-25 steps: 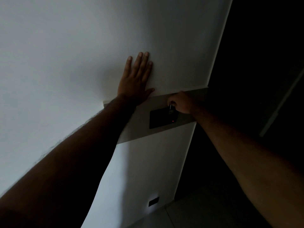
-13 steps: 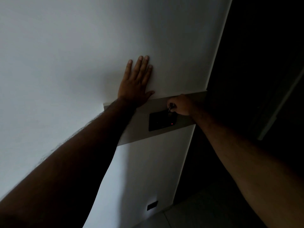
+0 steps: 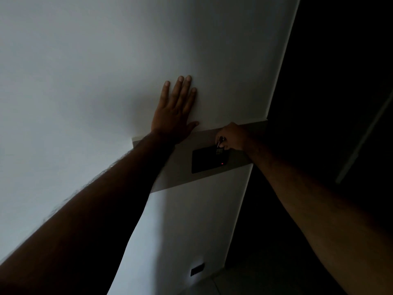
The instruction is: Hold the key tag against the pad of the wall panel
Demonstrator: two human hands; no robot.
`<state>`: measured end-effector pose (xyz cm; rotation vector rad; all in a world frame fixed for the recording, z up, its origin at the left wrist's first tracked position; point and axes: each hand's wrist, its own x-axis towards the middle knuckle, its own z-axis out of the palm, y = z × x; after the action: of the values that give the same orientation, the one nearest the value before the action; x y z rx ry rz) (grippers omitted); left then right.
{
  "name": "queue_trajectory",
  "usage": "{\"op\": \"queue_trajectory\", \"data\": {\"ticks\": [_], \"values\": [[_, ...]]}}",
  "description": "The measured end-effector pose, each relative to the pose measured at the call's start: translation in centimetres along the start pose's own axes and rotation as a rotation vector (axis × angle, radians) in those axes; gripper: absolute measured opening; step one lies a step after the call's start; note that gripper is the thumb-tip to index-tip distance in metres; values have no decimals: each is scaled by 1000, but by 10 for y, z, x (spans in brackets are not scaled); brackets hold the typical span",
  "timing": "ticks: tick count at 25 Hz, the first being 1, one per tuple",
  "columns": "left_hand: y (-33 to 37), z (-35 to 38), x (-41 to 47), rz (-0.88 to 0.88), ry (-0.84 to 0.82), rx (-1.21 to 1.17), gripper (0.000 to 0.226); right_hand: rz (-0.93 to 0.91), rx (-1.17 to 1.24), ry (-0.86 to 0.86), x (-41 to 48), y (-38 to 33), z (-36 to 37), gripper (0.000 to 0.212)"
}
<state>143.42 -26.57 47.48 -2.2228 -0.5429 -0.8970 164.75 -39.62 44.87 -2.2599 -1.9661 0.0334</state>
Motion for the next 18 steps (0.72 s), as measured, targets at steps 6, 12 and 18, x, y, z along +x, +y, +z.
{"op": "queue_trajectory", "data": {"ticks": [6, 12, 18], "values": [[-5, -2, -1, 21, 13, 3, 95, -19, -175, -250, 12, -18, -30, 16], [0, -1, 0, 1, 4, 8, 96, -24, -116, -48, -1, -6, -13, 19], [-4, -4, 0, 15, 7, -4, 94, -21, -270, -70, 2, -22, -18, 16]]}}
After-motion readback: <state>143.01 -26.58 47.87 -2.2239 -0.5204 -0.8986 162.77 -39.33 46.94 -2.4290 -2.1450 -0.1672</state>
